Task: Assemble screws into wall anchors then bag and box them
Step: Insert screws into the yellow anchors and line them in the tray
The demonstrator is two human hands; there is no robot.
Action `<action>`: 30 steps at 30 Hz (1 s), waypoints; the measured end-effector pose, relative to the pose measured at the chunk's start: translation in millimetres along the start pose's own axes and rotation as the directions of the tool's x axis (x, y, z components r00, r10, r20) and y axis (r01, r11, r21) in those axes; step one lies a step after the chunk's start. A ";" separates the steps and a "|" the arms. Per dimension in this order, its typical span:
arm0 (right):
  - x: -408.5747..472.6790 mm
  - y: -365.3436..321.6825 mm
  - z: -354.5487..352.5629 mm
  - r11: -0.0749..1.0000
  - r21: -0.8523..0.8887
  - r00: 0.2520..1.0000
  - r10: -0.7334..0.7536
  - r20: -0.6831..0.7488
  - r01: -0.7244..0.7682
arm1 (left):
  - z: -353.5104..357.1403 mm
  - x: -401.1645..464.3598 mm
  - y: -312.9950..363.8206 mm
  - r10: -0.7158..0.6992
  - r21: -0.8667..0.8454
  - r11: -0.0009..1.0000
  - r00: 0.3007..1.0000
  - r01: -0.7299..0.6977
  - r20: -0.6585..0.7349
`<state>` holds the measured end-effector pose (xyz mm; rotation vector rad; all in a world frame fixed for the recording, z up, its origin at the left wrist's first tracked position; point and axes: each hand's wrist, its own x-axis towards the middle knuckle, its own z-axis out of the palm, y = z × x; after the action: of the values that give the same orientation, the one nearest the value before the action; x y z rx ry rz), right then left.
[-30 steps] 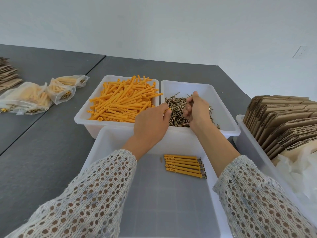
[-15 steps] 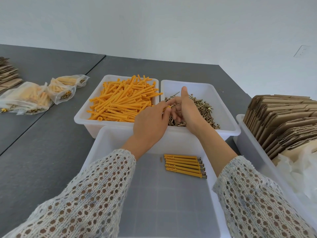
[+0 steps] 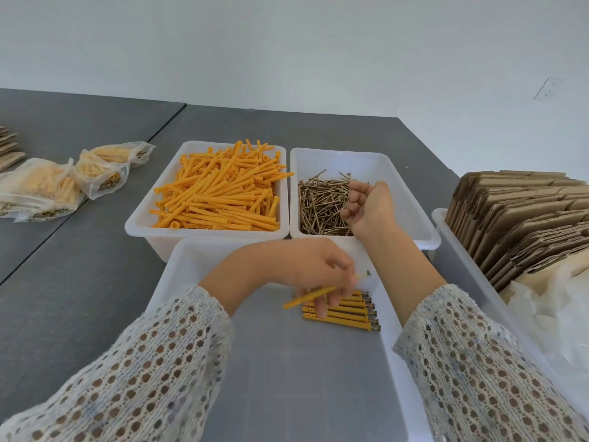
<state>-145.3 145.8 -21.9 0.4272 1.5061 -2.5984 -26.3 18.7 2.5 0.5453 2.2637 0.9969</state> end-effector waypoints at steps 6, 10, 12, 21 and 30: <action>3.1 1.5 2.4 0.999 -0.042 1.000 0.012 -0.024 -0.013 | 43.0 16.5 -6.6 0.050 0.284 0.958 0.998 -0.039 -0.029; 4.5 1.8 1.2 0.998 -0.058 1.000 0.009 -0.023 -0.011 | 73.2 27.3 -5.3 0.188 0.620 0.783 0.969 -0.049 -0.161; 4.9 2.1 1.3 0.998 -0.063 1.000 0.009 -0.025 -0.011 | 80.7 28.0 -3.6 0.220 0.681 0.732 0.953 -0.020 -0.209; 3.7 3.0 2.0 0.994 -0.110 1.000 -0.006 -0.023 0.003 | 85.0 31.5 -0.3 0.189 0.717 0.695 0.951 0.046 -0.245; 2.3 2.6 2.3 0.993 -0.118 1.000 -0.010 -0.023 0.007 | 81.3 35.0 -4.4 0.183 0.728 0.683 0.951 0.061 -0.251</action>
<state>-147.3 142.6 -23.7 0.4409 1.6615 -2.5023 1.5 78.1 -57.2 0.8418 2.9284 0.1306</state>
